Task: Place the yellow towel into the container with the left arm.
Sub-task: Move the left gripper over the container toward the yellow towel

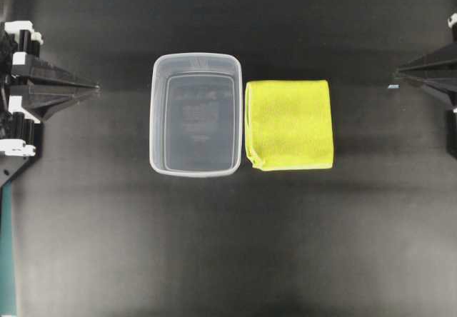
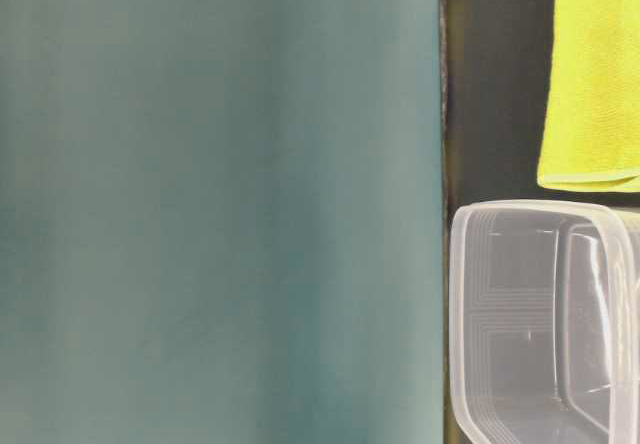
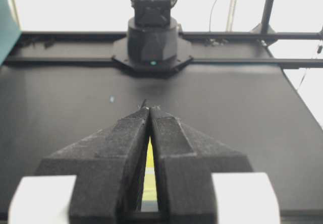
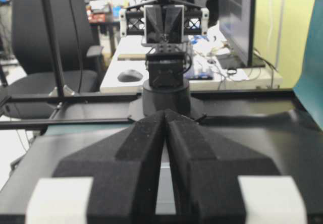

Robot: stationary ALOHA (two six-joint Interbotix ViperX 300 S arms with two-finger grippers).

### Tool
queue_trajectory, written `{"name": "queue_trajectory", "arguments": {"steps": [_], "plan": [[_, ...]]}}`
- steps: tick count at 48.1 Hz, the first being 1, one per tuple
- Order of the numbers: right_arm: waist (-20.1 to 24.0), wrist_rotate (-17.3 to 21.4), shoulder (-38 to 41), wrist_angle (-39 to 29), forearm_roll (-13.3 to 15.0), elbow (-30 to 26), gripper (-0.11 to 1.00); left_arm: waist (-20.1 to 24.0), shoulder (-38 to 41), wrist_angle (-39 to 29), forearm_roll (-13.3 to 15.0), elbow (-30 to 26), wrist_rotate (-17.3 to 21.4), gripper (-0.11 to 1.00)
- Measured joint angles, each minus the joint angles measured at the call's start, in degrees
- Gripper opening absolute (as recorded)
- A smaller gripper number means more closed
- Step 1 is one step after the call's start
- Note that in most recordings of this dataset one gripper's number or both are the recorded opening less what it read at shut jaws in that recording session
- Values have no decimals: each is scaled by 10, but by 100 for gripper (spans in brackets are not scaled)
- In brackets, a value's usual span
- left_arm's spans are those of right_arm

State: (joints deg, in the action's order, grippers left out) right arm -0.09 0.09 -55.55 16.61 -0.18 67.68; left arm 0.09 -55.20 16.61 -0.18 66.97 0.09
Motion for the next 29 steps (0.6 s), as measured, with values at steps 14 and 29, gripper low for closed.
{"name": "queue_trajectory", "arguments": {"steps": [14, 29], "plan": [[4, 33, -13, -6, -6, 2, -1, -4, 76, -8, -18, -47, -64, 1], [3, 40, -25, -105, -7, 2, 0, 6, 214, -187, -19, -206, -63, 1]]}}
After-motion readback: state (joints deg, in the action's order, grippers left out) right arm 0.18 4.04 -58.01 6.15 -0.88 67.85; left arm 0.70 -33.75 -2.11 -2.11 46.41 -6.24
